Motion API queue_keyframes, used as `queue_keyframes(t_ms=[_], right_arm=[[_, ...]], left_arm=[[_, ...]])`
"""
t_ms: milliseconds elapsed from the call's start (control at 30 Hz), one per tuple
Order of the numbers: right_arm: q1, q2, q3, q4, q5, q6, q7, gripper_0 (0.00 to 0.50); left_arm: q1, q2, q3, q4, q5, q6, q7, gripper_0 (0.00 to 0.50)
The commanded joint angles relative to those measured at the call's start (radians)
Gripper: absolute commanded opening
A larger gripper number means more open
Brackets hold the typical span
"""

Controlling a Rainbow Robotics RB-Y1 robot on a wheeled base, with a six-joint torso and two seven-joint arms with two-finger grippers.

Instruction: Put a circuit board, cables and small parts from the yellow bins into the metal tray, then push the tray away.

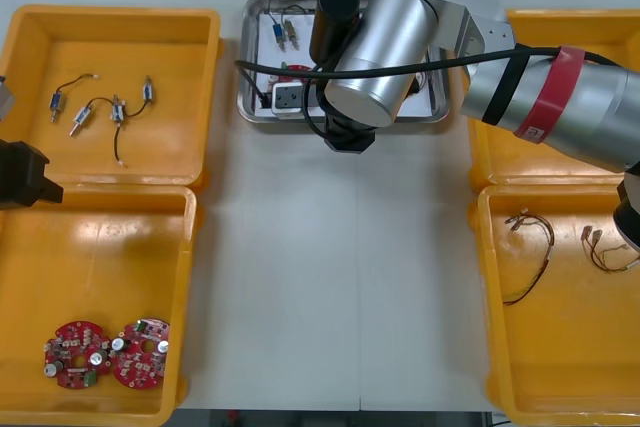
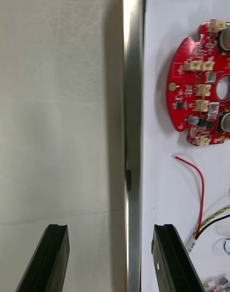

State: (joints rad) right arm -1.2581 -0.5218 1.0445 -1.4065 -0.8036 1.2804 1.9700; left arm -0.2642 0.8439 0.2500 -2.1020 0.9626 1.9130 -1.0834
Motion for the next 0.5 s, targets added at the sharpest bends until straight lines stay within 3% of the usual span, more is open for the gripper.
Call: queue_keyframes(t_ms=[33,400,500], right_arm=[[-0.014,0.017,-0.081,-0.101,-0.008,0.088,0.004,0.500],[0.151,0.017,-0.265,-0.331,0.043,0.361,-0.048,0.500],[0.186,0.009,-0.304,-0.411,0.054,0.450,-0.115,0.500]], left_arm=[[0.019,0.047,0.023,-0.032,-0.009,0.007,-0.102,0.500],[0.019,0.047,0.023,-0.032,-0.009,0.007,-0.102,0.500],[0.019,0.047,0.023,-0.032,-0.009,0.007,-0.102,0.500]])
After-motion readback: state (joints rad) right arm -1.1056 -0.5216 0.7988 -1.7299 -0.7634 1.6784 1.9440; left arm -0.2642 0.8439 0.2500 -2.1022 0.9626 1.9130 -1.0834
